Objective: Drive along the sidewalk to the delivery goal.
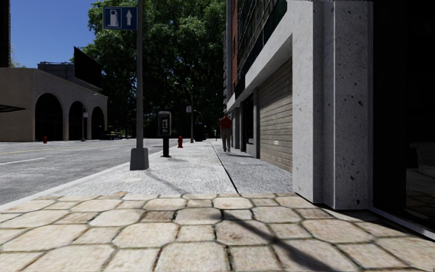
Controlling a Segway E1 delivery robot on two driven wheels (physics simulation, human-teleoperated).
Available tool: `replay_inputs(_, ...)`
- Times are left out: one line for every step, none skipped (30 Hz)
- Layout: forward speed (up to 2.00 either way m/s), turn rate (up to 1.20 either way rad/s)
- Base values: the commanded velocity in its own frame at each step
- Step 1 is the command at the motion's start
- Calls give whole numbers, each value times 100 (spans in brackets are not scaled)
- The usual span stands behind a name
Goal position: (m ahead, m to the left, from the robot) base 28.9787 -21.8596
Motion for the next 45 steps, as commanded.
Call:
replay_inputs(200, 0)
replay_inputs(200, 0)
replay_inputs(200, 0)
replay_inputs(200, 0)
replay_inputs(200, 0)
replay_inputs(200, 0)
replay_inputs(200, 0)
replay_inputs(200, 0)
replay_inputs(200, 0)
replay_inputs(200, 0)
replay_inputs(200, 0)
replay_inputs(200, 0)
replay_inputs(200, 0)
replay_inputs(200, 0)
replay_inputs(200, 0)
replay_inputs(200, 0)
replay_inputs(200, 0)
replay_inputs(200, 0)
replay_inputs(200, 11)
replay_inputs(200, 19)
replay_inputs(200, 23)
replay_inputs(200, 23)
replay_inputs(200, 26)
replay_inputs(200, 27)
replay_inputs(200, 27)
replay_inputs(200, 27)
replay_inputs(200, 19)
replay_inputs(200, 0)
replay_inputs(200, 0)
replay_inputs(200, 0)
replay_inputs(200, 0)
replay_inputs(200, 0)
replay_inputs(200, 0)
replay_inputs(200, 0)
replay_inputs(200, 0)
replay_inputs(200, 0)
replay_inputs(200, 0)
replay_inputs(200, 0)
replay_inputs(200, 0)
replay_inputs(200, 0)
replay_inputs(200, 0)
replay_inputs(200, 0)
replay_inputs(200, 0)
replay_inputs(200, 0)
replay_inputs(200, 0)
